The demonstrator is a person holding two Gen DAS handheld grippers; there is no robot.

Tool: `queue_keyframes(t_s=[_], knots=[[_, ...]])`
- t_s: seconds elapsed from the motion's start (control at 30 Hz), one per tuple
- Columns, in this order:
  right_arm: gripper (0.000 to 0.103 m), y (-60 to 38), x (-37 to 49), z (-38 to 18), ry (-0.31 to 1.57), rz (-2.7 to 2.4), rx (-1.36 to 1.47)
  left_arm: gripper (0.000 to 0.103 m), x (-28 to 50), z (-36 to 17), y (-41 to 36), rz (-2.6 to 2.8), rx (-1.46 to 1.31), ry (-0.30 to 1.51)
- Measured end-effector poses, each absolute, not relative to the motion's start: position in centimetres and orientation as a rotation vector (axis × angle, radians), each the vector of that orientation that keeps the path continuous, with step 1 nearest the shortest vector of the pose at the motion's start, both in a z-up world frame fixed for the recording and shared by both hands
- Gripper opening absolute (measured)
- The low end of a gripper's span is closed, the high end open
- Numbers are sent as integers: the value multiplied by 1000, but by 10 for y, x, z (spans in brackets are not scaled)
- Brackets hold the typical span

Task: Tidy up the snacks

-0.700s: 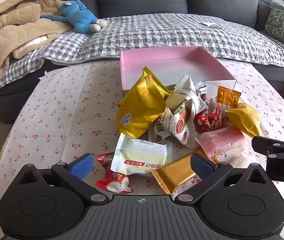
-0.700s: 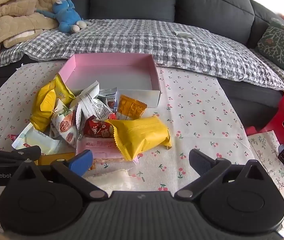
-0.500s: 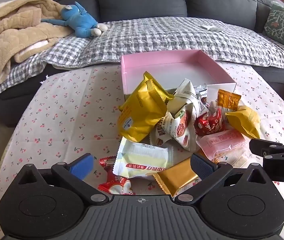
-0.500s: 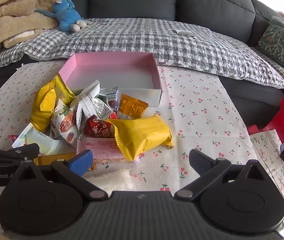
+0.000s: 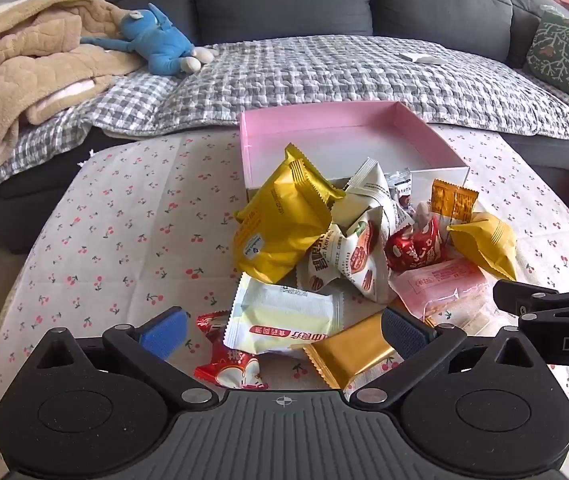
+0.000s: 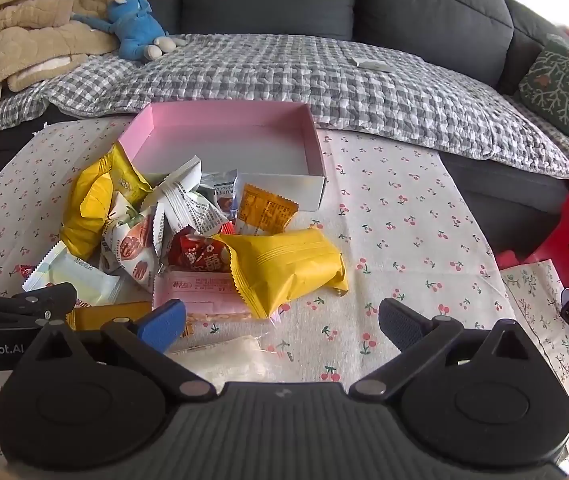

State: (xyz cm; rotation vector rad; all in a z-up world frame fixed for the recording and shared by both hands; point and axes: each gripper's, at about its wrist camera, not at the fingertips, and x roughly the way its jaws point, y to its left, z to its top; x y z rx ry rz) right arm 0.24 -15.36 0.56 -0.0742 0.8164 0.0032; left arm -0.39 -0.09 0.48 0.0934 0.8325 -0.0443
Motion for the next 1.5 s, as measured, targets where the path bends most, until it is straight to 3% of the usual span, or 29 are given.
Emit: queue_keyframes(t_s=[1.5], knots=[[103, -153, 1, 7, 811, 1, -80, 103, -3, 3, -2, -58, 84, 846]])
